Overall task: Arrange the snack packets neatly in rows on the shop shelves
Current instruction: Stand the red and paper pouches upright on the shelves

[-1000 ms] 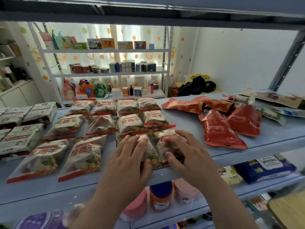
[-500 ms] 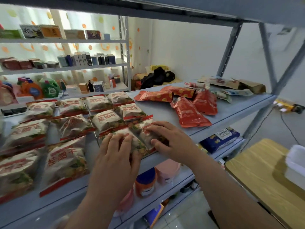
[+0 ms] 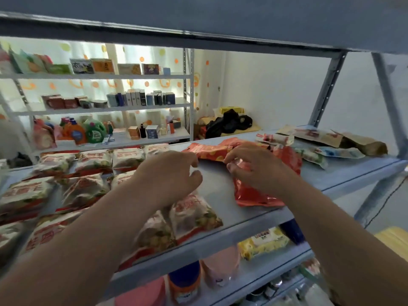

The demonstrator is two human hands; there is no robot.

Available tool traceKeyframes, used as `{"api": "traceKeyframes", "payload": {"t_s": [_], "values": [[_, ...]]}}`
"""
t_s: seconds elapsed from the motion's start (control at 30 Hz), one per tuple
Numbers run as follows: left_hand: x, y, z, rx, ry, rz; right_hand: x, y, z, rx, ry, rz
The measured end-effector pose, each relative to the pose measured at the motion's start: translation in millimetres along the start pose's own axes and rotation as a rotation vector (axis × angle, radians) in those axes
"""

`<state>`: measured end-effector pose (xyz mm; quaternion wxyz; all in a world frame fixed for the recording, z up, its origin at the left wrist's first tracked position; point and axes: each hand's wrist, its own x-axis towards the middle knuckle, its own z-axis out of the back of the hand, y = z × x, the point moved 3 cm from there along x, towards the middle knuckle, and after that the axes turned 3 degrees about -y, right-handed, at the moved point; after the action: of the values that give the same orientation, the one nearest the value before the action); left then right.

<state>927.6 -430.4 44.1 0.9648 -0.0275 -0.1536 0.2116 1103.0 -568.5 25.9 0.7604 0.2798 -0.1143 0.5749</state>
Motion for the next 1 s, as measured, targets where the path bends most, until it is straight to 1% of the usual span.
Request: {"api": "traceKeyframes", "payload": {"t_s": [0.07, 0.13, 0.23, 0.3, 0.37, 0.43, 0.5, 0.63, 0.77, 0.83, 0.9, 0.97, 1.0], "values": [[37.4, -5.8, -15.0, -0.040, 0.039, 0.047, 26.6, -35.5, 10.0, 0.027, -0.034, -0.031], [74.9, -9.5, -34.4, -0.076, 0.103, 0.141, 54.6, -76.7, 12.7, 0.013, -0.009, -0.092], [125.2, -16.2, -59.4, -0.214, 0.172, 0.327, 91.3, -142.6, 5.3, -0.108, 0.176, -0.206], [148.8, -19.5, -69.5, -0.285, 0.195, 0.441, 108.7, -173.6, -2.9, -0.127, 0.279, -0.249], [163.6, -22.2, -76.7, -0.342, 0.206, 0.570, 122.9, -193.4, -12.0, -0.159, 0.343, -0.252], [172.7, -26.0, -82.5, -0.382, 0.218, 0.653, 133.8, -205.3, -20.2, -0.186, 0.378, -0.248], [179.7, -26.9, -87.9, -0.368, 0.204, 0.663, 140.0, -211.1, -27.9, -0.173, 0.407, -0.248], [187.5, -20.1, -94.3, -0.330, 0.094, 0.662, 148.4, -212.2, -38.1, -0.096, 0.478, -0.308], [193.8, -13.2, -99.9, -0.409, -0.007, 0.696, 154.7, -210.5, -37.1, 0.091, 0.445, -0.451], [194.7, -8.7, -100.9, -0.550, -0.065, 0.786, 155.7, -208.1, -34.9, 0.115, 0.425, -0.486], [198.4, -4.9, -100.2, -0.849, -0.092, 0.849, 157.0, -205.9, -32.4, 0.169, 0.401, -0.527], [204.3, -2.9, -97.2, -1.125, -0.062, 0.834, 158.5, -203.4, -29.8, 0.338, 0.371, -0.585], [207.3, -0.6, -95.0, -1.187, -0.036, 0.809, 159.3, -201.0, -27.8, 0.428, 0.341, -0.616]]}}
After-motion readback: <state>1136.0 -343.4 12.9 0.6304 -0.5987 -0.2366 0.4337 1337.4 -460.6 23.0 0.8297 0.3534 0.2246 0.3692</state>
